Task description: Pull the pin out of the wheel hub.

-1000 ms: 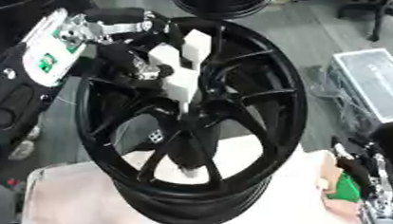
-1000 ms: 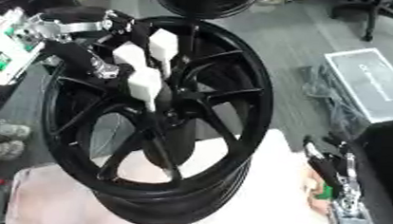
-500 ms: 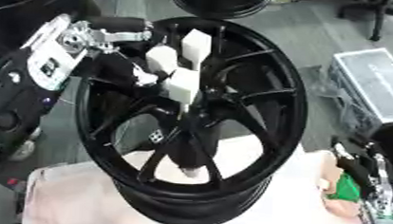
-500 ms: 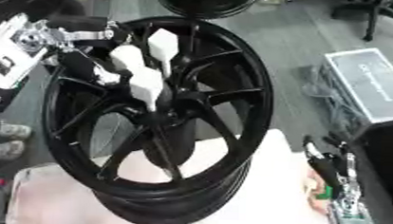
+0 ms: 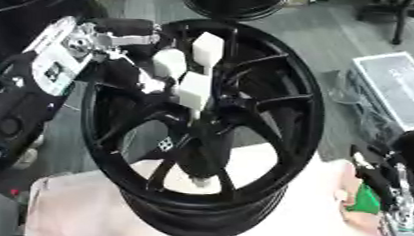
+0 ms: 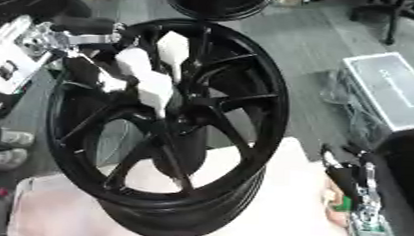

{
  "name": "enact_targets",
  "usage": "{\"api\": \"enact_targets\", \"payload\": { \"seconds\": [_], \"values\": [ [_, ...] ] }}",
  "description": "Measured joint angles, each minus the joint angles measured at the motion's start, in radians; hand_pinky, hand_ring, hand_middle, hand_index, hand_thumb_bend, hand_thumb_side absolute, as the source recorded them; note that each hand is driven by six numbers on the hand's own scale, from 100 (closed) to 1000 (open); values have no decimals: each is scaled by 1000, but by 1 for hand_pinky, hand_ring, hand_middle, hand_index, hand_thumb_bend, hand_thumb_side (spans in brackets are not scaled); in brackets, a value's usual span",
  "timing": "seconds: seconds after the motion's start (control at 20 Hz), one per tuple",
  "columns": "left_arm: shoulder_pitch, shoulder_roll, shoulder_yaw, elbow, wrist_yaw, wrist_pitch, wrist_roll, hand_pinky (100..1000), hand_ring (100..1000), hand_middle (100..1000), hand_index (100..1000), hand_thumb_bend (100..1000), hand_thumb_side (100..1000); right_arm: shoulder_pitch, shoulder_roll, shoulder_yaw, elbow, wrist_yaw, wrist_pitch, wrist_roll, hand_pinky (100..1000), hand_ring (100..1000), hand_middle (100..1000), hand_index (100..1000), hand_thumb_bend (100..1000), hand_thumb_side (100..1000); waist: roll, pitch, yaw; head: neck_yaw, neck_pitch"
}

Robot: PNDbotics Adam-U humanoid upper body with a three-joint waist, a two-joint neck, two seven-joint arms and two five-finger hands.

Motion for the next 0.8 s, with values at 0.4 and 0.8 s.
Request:
{"api": "enact_targets", "payload": {
  "seconds": [0.4,0.8],
  "values": [
    [0,0,0,0,9,-4,4,510,479,533,744,100,230,0,0,0,0,0,0,0,420,434,774,860,322,271,-1,-1,0,3,0],
    [0,0,0,0,26,-7,7,463,434,415,644,100,205,0,0,0,1,0,-1,0,420,434,774,861,320,272,-1,-1,0,3,0]
  ]
}}
